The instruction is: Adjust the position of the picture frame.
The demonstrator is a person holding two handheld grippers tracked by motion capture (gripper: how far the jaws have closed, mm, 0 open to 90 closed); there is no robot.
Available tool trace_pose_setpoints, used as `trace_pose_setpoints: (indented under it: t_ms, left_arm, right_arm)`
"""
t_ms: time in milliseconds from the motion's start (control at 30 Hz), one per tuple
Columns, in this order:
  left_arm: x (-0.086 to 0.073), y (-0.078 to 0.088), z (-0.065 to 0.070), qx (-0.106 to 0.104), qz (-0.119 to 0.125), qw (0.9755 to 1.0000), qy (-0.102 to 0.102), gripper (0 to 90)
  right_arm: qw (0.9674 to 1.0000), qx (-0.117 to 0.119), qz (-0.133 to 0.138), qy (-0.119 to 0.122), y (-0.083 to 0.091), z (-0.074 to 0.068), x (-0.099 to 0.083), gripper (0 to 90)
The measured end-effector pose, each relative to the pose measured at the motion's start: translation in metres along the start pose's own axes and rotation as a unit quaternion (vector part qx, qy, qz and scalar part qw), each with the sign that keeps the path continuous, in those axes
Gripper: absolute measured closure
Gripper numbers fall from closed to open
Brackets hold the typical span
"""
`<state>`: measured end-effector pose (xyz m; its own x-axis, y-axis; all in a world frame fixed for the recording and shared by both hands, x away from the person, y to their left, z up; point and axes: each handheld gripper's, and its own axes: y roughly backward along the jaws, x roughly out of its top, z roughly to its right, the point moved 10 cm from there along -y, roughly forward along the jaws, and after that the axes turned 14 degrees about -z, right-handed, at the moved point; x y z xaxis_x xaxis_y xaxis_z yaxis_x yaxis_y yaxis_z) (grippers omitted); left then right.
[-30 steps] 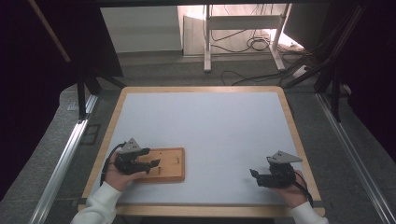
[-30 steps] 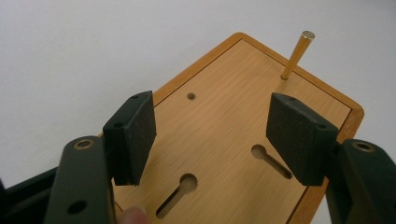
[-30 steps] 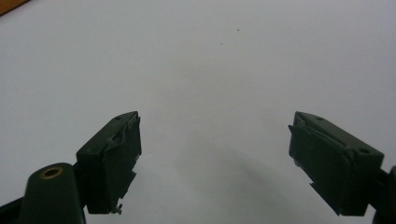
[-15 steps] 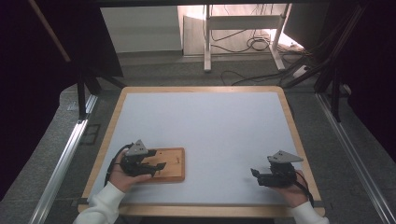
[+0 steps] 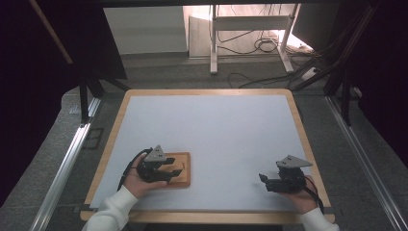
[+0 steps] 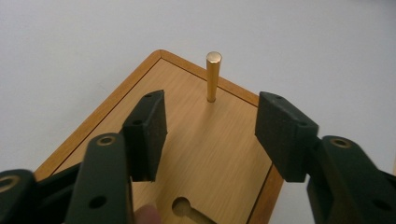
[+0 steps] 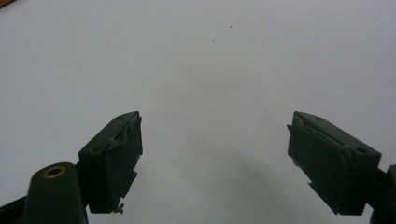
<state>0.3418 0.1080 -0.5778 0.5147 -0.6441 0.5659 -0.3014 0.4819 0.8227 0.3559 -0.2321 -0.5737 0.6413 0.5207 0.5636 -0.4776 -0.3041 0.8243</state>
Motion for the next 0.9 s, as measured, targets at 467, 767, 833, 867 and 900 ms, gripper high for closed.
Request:
trace_pose_setpoints:
  t_ms: [467,767,833,867,900]
  left_arm:
    - [0.014,-0.012,0.000,-0.001,0.001,0.9999,-0.013,66.0]
    - [0.024,-0.021,0.000,0.000,0.005,0.9998,-0.021,82.8]
    - [0.024,-0.021,0.001,0.002,0.002,0.9997,-0.023,83.5]
    - [0.024,-0.021,0.001,0.005,0.002,0.9997,-0.024,83.7]
    - [0.024,-0.020,0.001,0.007,0.002,0.9997,-0.024,83.8]
  right_arm:
    - [1.0000,0.000,-0.005,0.001,-0.002,0.000,-0.001,17.8]
    - [1.0000,0.001,-0.007,0.003,-0.003,-0.001,-0.002,17.9]
    - [1.0000,0.001,-0.007,0.003,-0.003,-0.002,-0.002,18.0]
    - [1.0000,0.001,-0.007,0.003,-0.003,-0.002,-0.002,18.0]
    - [1.0000,0.001,-0.007,0.003,-0.003,-0.002,-0.002,18.1]
